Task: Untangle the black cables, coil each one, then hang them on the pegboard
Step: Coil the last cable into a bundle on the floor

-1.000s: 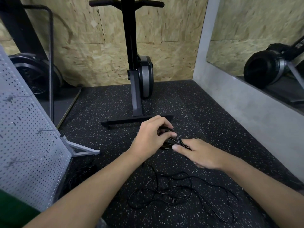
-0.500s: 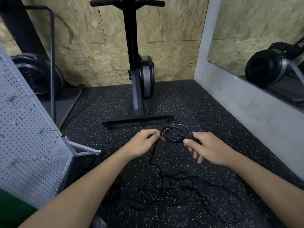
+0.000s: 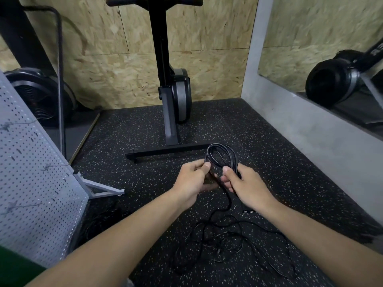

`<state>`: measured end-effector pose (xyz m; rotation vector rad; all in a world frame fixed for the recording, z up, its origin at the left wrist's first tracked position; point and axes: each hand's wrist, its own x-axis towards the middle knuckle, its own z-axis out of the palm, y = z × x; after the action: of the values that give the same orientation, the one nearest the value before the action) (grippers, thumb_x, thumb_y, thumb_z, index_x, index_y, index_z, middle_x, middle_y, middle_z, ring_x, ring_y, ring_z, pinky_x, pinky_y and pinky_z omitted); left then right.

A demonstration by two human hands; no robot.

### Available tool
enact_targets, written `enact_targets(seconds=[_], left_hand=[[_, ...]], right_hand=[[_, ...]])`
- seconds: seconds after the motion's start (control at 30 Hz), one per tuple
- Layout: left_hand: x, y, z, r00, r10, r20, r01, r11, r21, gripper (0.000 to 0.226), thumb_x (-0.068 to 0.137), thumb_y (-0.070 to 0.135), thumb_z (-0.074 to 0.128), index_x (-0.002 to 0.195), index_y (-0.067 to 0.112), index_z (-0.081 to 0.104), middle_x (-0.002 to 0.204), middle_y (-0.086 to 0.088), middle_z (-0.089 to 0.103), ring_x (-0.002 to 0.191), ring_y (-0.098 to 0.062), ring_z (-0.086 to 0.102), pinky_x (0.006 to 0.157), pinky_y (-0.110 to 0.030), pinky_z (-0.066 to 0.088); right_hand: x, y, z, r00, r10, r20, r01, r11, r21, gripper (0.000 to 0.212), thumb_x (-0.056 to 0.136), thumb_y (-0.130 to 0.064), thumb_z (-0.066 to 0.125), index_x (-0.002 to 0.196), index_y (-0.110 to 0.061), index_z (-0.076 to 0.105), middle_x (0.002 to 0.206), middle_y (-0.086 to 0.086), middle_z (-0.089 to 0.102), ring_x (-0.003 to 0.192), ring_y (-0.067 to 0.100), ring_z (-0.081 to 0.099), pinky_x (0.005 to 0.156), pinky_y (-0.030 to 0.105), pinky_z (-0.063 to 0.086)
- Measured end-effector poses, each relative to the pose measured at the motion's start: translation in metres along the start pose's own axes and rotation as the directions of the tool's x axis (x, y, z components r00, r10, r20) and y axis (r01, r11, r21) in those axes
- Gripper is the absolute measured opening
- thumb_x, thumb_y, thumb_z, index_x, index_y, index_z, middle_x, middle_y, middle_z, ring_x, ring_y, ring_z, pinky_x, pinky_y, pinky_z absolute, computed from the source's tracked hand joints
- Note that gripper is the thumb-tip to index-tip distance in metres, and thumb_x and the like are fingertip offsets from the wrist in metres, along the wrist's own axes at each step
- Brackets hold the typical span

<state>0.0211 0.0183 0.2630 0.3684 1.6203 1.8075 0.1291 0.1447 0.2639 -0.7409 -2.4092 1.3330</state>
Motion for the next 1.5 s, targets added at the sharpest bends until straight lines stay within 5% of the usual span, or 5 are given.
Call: enact_targets(seconds=[0.3,0.63,0.9,1.23,1.5], left_hand=[[0.003,-0.001,0.0,0.979,0.053,-0.198,-0.078,0.99,-0.121,0.014,0.104,0.009,0.062,0.113,-0.002,0.066,0.093,-0.012,0.074,0.077,-0.019,0.073,0.077,-0.04,0.066],[0.001,-0.005,-0.014,0.983,-0.027,0.184,0.006,0.993,0.118,0.027,0.11,0.029,0.047,0.13,0.018,0.064,0.112,-0.008,0.078,0.109,-0.023,0.073,0.093,-0.041,0.058],[-0.001,-0.047,-0.018,0.837,-0.267,0.477,-0.305,0.497,0.812,0.02,0.104,0.037,0.062,0.112,0.024,0.074,0.108,0.01,0.075,0.102,-0.005,0.067,0.099,-0.03,0.05],[-0.006,0.0,-0.012,0.761,0.441,0.476,-0.625,0.303,0.719,0.017,0.1,0.032,0.068,0.102,0.016,0.075,0.095,0.01,0.066,0.084,-0.002,0.06,0.079,-0.019,0.049],[0.001,0.019,-0.025,0.673,0.651,0.351,-0.664,0.325,0.673,0.033,0.085,0.026,0.086,0.116,0.02,0.076,0.109,0.011,0.063,0.102,0.004,0.058,0.089,-0.011,0.043]], right_hand=[[0.0,-0.012,0.006,0.976,-0.022,0.217,-0.022,0.98,0.2,0.028,0.11,-0.029,0.049,0.108,-0.013,0.072,0.09,0.005,0.08,0.082,0.023,0.079,0.092,0.048,0.06],[0.0,-0.015,-0.015,0.995,-0.021,0.1,-0.002,0.975,0.222,0.028,0.107,-0.031,0.057,0.087,-0.013,0.066,0.07,0.001,0.068,0.068,0.015,0.068,0.073,0.03,0.057],[0.006,-0.017,-0.019,0.998,-0.054,0.026,0.04,0.925,0.377,0.026,0.106,-0.028,0.059,0.101,-0.003,0.064,0.076,0.005,0.062,0.06,0.017,0.062,0.062,0.036,0.061],[0.021,0.022,-0.04,0.994,-0.064,0.093,0.096,0.913,-0.397,0.018,0.104,-0.037,0.059,0.111,-0.024,0.069,0.08,-0.001,0.07,0.066,0.014,0.067,0.066,0.031,0.058],[0.006,-0.006,-0.023,0.956,0.013,0.292,0.07,0.96,-0.271,0.046,0.108,-0.055,0.033,0.1,-0.023,0.065,0.062,0.003,0.059,0.047,0.017,0.059,0.049,0.041,0.057]])
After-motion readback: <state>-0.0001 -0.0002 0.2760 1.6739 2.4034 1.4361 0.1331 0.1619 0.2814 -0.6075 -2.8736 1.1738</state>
